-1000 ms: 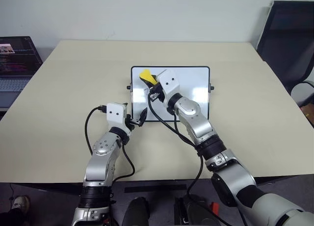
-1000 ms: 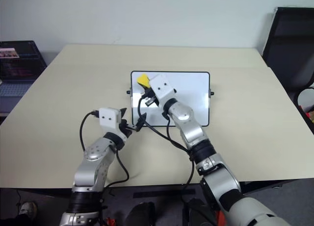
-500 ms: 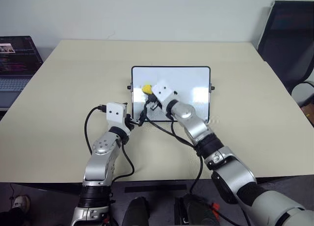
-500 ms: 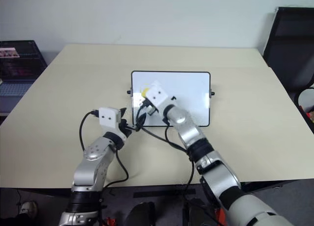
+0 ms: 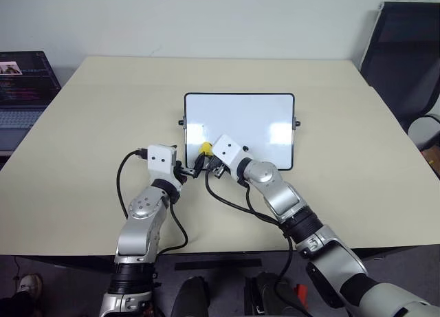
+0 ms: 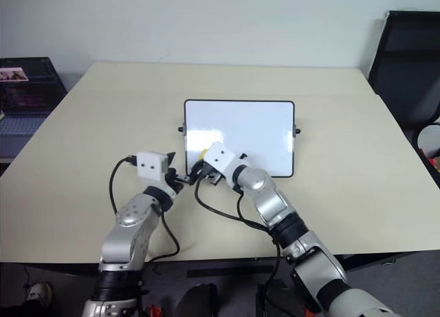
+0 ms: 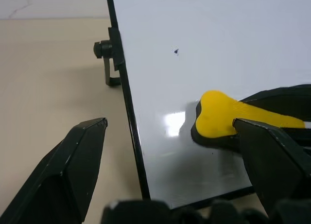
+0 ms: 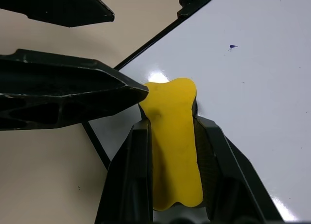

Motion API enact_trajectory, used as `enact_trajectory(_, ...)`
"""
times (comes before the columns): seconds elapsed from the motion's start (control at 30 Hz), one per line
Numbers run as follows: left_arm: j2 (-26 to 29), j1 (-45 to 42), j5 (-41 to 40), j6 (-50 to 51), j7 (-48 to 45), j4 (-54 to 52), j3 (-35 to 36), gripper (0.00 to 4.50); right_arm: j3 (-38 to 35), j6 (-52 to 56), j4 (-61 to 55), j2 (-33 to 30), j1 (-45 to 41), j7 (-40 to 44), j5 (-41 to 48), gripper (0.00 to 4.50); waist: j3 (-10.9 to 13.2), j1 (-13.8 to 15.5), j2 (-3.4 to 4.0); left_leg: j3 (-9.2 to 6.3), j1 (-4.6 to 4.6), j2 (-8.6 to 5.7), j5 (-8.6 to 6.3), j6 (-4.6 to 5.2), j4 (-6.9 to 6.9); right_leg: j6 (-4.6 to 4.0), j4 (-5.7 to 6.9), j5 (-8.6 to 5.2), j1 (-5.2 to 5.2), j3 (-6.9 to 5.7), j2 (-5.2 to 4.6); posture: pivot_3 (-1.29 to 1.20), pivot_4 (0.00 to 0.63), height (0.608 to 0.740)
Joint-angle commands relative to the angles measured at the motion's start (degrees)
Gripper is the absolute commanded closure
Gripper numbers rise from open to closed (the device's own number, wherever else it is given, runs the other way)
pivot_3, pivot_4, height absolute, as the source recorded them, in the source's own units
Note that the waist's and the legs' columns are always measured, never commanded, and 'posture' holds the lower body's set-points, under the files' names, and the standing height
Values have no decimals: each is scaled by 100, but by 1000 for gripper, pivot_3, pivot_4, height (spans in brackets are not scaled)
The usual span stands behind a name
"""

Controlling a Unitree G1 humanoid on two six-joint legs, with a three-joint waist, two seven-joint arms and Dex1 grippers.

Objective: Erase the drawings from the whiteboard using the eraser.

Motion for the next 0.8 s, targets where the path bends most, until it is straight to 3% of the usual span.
enact_trajectory(0.03,-20,-17,-38,-74,22,-318,8,0,-352,-347,436,113,-624,-354,71,3619,0,-2,0,0,1,0,0,0,1,0,1,0,0,-1,0,0,150,740)
enact_trajectory(0.23,-56,34,-41,-77,75,-380,31,0,-528,-903,1580,256,-1445,-491,85,3619,0,-4,0,6,-2,0,-1,0,-3,-1,-6,0,-2,-1,1,0,150,740)
enact_trajectory(0.4,-51,62,-43,-64,105,-416,54,0,-597,-1117,1904,280,-1604,-530,59,3619,0,-7,0,6,-5,2,-6,-7,-6,-16,-10,9,-3,3,-1,0,150,740)
enact_trajectory(0.8,-25,-30,-90,-9,-16,-310,-43,0,-514,-379,149,-143,-190,-172,-2,3619,0,13,0,-2,-5,2,-5,-7,-3,-1,-4,0,0,1,-2,0,150,740)
